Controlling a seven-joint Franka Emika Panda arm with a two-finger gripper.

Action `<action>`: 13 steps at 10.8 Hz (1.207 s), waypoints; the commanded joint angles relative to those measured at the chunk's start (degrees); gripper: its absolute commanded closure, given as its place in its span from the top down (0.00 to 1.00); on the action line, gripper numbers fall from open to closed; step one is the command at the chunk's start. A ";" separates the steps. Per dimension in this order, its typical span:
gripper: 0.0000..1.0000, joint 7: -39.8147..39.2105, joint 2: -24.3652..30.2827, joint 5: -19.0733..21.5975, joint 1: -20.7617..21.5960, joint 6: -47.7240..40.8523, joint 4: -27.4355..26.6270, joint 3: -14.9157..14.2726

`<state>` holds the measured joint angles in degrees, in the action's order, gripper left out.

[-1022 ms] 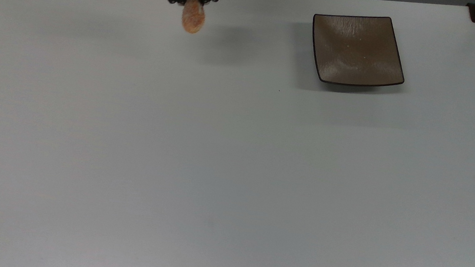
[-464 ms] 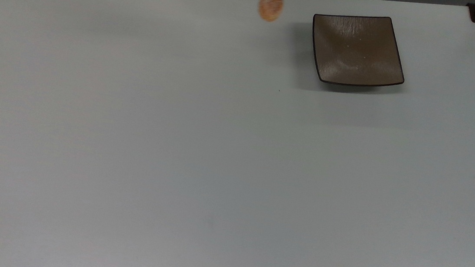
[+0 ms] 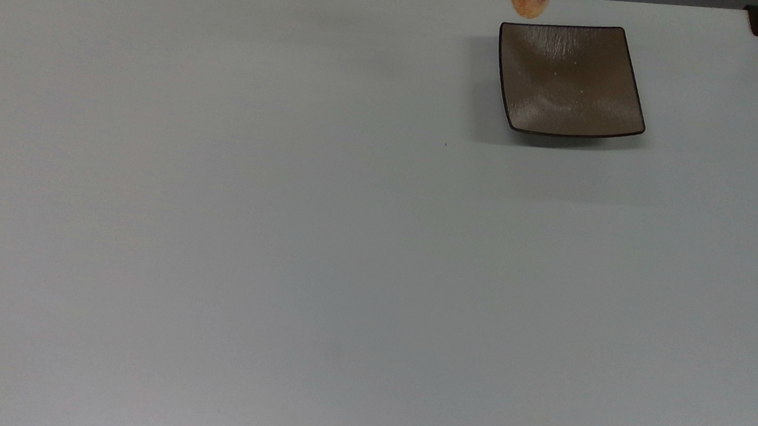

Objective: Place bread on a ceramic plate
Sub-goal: 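Lower the bread roll onto the center of the brown plate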

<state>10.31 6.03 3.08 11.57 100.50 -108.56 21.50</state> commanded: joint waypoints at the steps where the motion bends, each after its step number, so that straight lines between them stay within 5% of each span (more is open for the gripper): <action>1: 0.31 6.54 -2.60 1.67 4.23 6.00 -3.13 0.65; 6: 0.32 13.68 -4.44 1.58 8.46 23.92 -13.32 0.65; 13: 0.32 14.04 -12.88 0.26 10.22 34.41 -14.75 0.65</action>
<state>23.38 -5.30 3.93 20.77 132.10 -122.53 22.59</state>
